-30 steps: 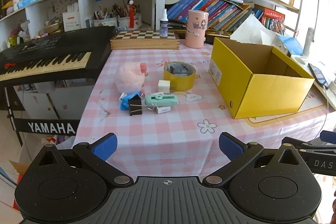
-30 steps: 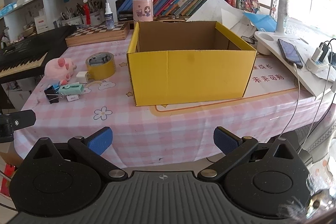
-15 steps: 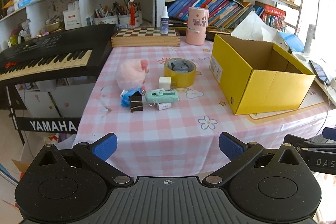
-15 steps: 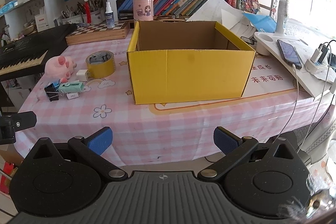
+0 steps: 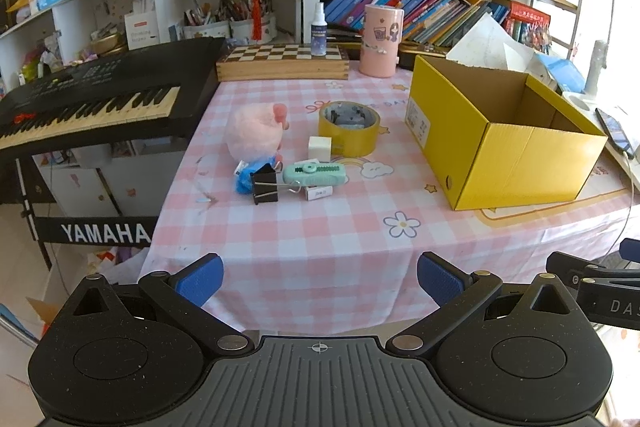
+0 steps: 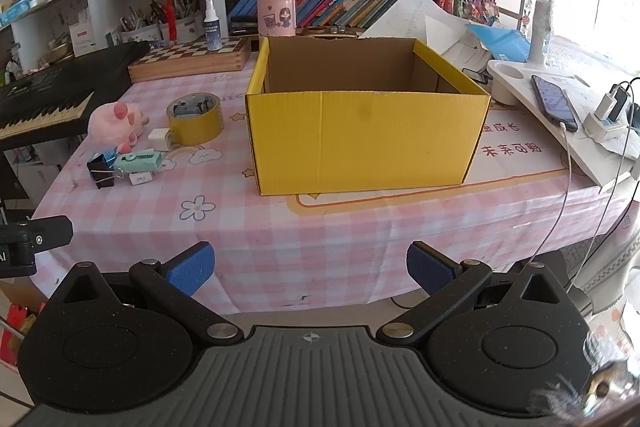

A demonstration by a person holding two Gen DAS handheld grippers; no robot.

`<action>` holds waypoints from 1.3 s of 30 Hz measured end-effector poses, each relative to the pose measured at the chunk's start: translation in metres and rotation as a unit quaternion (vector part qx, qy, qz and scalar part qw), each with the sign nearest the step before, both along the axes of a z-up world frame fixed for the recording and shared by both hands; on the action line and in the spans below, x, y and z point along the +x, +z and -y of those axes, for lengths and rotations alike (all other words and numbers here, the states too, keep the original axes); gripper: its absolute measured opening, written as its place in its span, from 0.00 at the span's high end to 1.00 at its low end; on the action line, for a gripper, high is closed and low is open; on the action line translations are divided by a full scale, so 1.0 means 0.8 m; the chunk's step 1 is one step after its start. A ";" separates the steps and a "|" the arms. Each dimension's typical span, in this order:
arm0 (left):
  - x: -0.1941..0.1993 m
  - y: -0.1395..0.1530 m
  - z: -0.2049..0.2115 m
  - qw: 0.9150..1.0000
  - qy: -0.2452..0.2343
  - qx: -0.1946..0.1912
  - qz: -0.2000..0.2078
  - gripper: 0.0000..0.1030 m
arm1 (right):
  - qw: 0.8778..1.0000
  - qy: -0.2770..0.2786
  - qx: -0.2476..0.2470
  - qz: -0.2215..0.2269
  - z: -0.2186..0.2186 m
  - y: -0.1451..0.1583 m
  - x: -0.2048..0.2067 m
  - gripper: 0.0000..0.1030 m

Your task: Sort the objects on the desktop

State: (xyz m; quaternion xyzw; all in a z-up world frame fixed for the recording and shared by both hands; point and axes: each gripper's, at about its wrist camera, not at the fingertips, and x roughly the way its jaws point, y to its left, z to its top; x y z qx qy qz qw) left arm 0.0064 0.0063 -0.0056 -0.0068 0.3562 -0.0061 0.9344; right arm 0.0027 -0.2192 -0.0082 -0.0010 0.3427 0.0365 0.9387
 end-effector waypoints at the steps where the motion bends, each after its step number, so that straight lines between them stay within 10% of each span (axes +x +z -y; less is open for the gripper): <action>1: 0.000 0.000 0.000 1.000 0.000 0.000 0.000 0.00 | 1.000 0.001 0.000 0.000 0.000 0.000 0.000 0.00; 39: 0.012 -0.006 -0.002 1.000 -0.001 0.001 -0.019 0.00 | 1.000 0.011 0.000 -0.006 -0.009 -0.004 0.012 0.00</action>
